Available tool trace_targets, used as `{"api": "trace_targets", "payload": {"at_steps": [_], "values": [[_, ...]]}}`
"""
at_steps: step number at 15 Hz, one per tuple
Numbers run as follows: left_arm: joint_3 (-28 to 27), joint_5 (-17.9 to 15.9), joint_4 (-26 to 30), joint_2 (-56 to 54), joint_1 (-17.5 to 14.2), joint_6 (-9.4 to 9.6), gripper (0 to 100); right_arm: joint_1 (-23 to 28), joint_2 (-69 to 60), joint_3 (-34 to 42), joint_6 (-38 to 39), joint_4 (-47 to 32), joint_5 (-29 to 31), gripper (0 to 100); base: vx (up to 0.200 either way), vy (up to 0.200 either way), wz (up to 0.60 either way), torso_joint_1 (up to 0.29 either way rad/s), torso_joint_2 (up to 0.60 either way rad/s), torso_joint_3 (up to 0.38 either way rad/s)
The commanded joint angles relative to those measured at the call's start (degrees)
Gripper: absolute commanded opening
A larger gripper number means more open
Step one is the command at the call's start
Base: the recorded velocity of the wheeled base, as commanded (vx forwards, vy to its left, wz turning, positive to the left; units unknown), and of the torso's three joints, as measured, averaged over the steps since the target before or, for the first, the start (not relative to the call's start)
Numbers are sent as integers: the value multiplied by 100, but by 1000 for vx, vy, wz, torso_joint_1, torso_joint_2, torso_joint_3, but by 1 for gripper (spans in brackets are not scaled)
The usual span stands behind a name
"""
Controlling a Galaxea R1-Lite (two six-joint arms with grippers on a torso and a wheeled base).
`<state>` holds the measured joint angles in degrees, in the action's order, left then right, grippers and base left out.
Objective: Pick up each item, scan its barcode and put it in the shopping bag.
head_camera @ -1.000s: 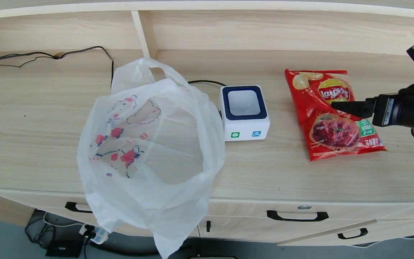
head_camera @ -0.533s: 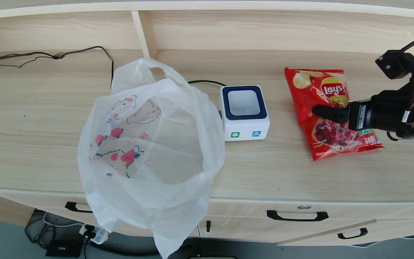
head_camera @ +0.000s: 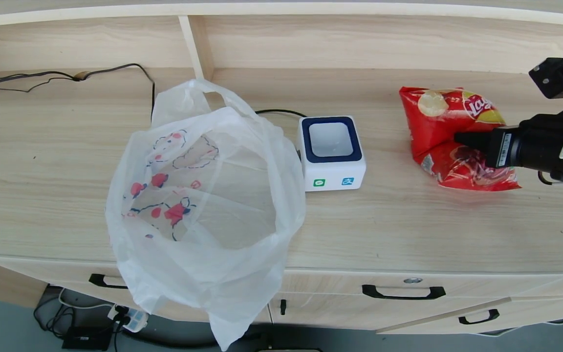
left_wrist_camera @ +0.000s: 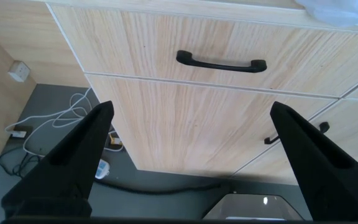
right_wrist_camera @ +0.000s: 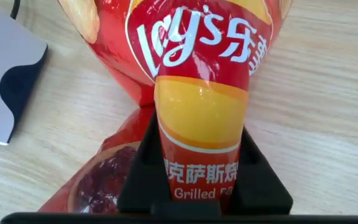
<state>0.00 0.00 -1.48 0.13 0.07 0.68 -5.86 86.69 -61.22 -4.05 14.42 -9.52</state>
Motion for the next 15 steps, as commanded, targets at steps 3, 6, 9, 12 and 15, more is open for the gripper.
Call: {"api": "trace_targets", "payload": {"at_steps": [3,6,9,12,15], "values": [[0,0,-2,4,1,2,100,-11,-653,181,62,8,-24,0,0,0,0,0,0,0],[0,0,-2,4,1,2,100,-284,-1514,603,167,-10,-24,0,0,0,0,0,0,0],[0,-9,-2,4,1,20,100,-1321,-2490,866,1090,-528,337,0,0,0,0,0,0,0],[0,-9,-2,4,1,28,100,-2472,-3325,1552,1925,-686,680,0,0,0,0,0,0,0],[0,0,-2,4,1,20,100,-3624,-3861,2255,3446,-598,565,0,0,0,0,0,0,0]]}}
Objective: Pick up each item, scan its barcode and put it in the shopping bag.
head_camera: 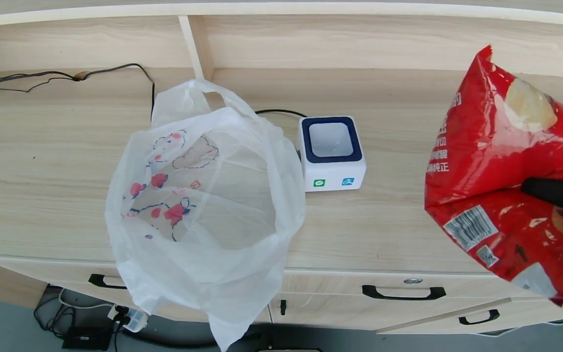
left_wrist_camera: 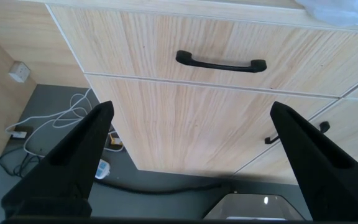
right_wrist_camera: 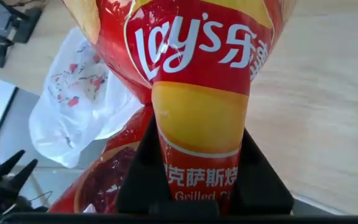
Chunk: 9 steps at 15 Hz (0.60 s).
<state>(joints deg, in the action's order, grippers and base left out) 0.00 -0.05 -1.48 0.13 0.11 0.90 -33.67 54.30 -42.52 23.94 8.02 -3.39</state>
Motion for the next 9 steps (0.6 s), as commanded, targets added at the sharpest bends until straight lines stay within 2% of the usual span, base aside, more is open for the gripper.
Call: {"api": "trace_targets", "payload": {"at_steps": [1,4,6,9], "values": [[0,5,-2,4,-2,-2,100,-1361,-561,271,1104,156,-39,0,0,0,0,0,0,0],[0,-4,-2,4,-2,6,100,-1678,134,-11,1701,736,-144,0,0,0,0,0,0,0],[0,-4,-2,4,-2,15,100,-2003,195,51,2466,1123,-769,0,0,0,0,0,0,0],[0,-4,-2,4,-2,15,100,-2003,477,112,2659,1228,-1023,0,0,0,0,0,0,0]]}}
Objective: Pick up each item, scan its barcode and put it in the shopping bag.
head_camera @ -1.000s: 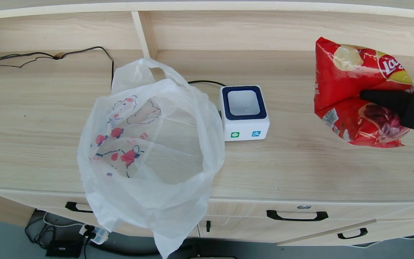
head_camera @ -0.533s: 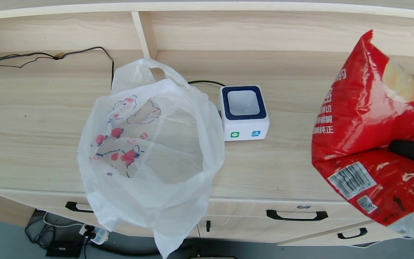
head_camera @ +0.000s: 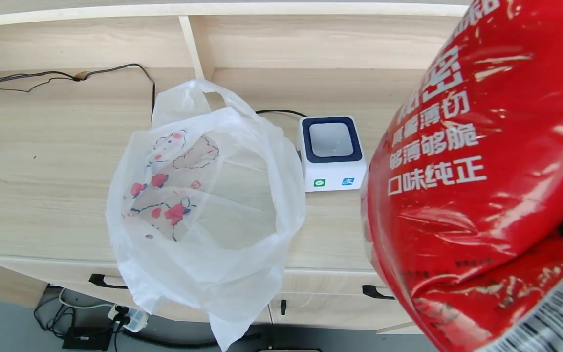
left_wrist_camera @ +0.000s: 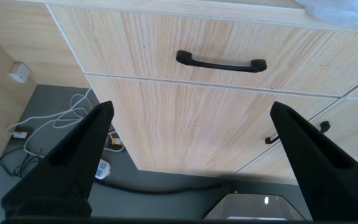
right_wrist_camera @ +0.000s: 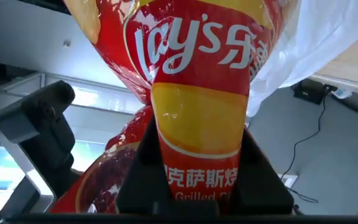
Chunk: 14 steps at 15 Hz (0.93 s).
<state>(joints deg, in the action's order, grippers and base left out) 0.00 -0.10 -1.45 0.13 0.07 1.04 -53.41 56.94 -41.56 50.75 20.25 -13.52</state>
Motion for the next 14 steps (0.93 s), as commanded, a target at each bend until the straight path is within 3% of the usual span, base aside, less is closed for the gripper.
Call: {"api": "trace_targets", "payload": {"at_steps": [1,6,11,14], "values": [[0,1,-4,4,1,2,100,-21,309,34,339,76,-37,0,0,0,0,0,0,0],[0,1,-4,4,1,2,100,146,1038,-72,981,1148,-46,0,0,0,0,0,0,0],[0,1,-4,4,1,-7,100,146,1188,-353,1895,1526,-46,0,0,0,0,0,0,0],[0,10,-4,4,1,-7,100,146,1276,-283,1965,1860,-54,0,0,0,0,0,0,0]]}}
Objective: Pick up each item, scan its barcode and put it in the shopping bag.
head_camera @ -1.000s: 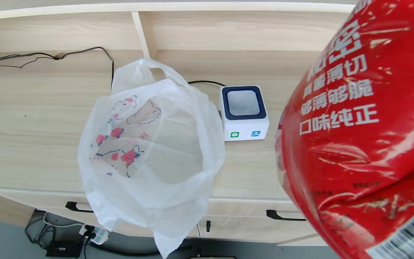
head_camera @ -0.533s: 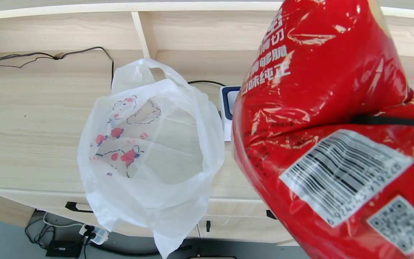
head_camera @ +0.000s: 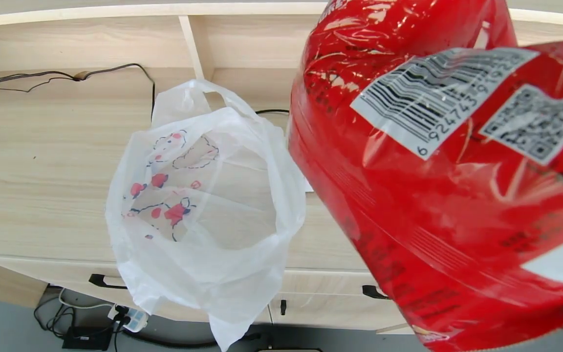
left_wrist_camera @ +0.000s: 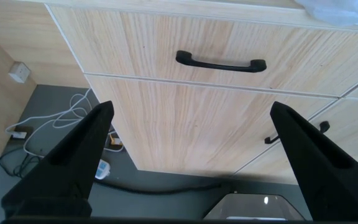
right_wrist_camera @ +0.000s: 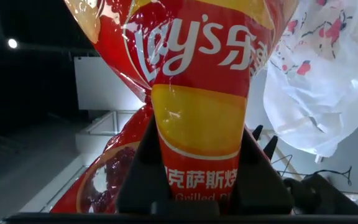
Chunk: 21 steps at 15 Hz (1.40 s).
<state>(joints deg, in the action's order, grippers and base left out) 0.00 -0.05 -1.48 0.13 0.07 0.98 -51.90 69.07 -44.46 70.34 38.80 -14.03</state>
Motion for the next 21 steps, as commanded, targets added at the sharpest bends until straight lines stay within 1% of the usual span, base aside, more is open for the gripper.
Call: {"api": "trace_targets", "payload": {"at_steps": [1,8,9,10,11,12,14,15,16,17,19,20,21], "values": [[0,-4,-2,4,1,-1,100,-5,63,-10,6,5,-3,0,0,0,0,0,0,0],[0,-4,-2,4,1,-10,100,-14,-8,-28,-29,13,32,0,0,0,0,0,0,0],[0,5,-2,4,1,-10,100,22,1,7,-152,-13,120,0,0,0,0,0,0,0],[0,-4,-2,4,1,-1,100,118,-61,25,-460,-101,252,0,0,0,0,0,0,0],[0,-4,-2,4,1,-1,100,127,-148,-37,-1110,-312,322,0,0,0,0,0,0,0],[0,-4,-2,4,1,-1,100,127,-184,-151,-1743,-488,595,0,0,0,0,0,0,0],[0,-4,7,4,1,8,100,162,10,-669,-2789,-901,1781,0,0,0,0,0,0,0],[0,-4,7,4,1,17,100,276,106,-871,-3307,-989,2194,0,0,0,0,0,0,0],[0,-4,7,4,1,26,100,338,159,-951,-3659,-997,2379,0,0,0,0,0,0,0],[0,-4,16,4,1,26,100,364,291,-1144,-4520,-1033,2669,0,0,0,0,0,0,0],[0,-4,16,4,1,26,100,452,590,-1311,-5628,-1041,3240,0,0,0,0,0,0,0],[0,-4,16,4,1,26,100,558,695,-1276,-6164,-1006,3398,0,0,0,0,0,0,0],[0,-4,16,4,1,26,100,602,854,-1302,-6735,-936,3416,0,0,0,0,0,0,0]]}}
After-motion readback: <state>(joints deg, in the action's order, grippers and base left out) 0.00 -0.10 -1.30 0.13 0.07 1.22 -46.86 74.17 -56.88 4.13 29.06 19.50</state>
